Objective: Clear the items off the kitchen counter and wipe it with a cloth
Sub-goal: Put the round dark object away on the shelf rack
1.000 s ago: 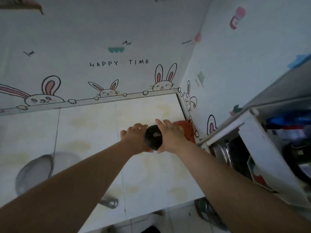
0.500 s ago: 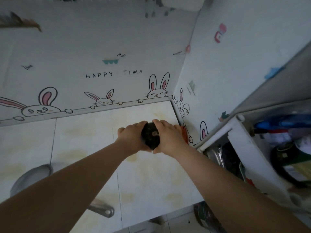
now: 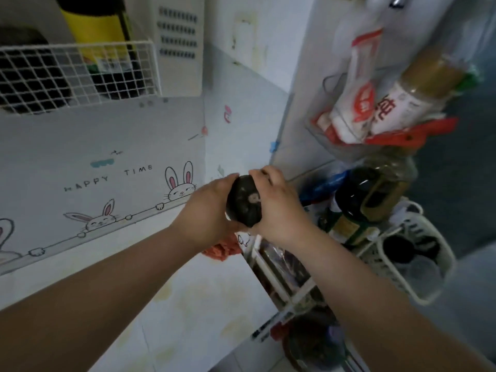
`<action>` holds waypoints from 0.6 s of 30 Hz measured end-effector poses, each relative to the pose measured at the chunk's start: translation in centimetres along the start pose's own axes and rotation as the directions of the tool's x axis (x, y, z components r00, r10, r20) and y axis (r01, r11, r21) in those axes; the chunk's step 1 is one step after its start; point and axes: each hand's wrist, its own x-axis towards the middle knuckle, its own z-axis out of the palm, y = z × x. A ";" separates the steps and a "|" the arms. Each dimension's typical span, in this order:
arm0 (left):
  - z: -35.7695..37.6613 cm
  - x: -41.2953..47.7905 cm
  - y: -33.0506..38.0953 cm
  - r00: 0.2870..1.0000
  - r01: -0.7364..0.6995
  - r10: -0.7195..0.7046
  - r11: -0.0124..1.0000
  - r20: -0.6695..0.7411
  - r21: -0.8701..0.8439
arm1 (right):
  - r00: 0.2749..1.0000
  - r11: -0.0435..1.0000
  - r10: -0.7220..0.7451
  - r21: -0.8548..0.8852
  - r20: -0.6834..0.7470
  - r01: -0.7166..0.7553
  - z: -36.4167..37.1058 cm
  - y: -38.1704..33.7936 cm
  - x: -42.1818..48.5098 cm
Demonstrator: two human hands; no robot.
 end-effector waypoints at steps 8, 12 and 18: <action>4.7 3.5 2.8 0.991 -0.127 0.125 0.991 0.057 0.032 | 0.990 0.959 0.144 -0.246 -0.006 -0.141 -3.3 5.5 -0.4; 5.6 3.7 3.5 0.996 -0.086 0.081 0.986 0.039 0.145 | 0.969 0.898 0.245 -0.384 0.027 -0.217 -3.4 7.6 0.8; 6.0 4.1 1.1 0.993 -0.117 0.111 0.977 0.044 0.176 | 0.930 0.881 0.335 -0.401 0.150 -0.253 -1.8 8.2 1.9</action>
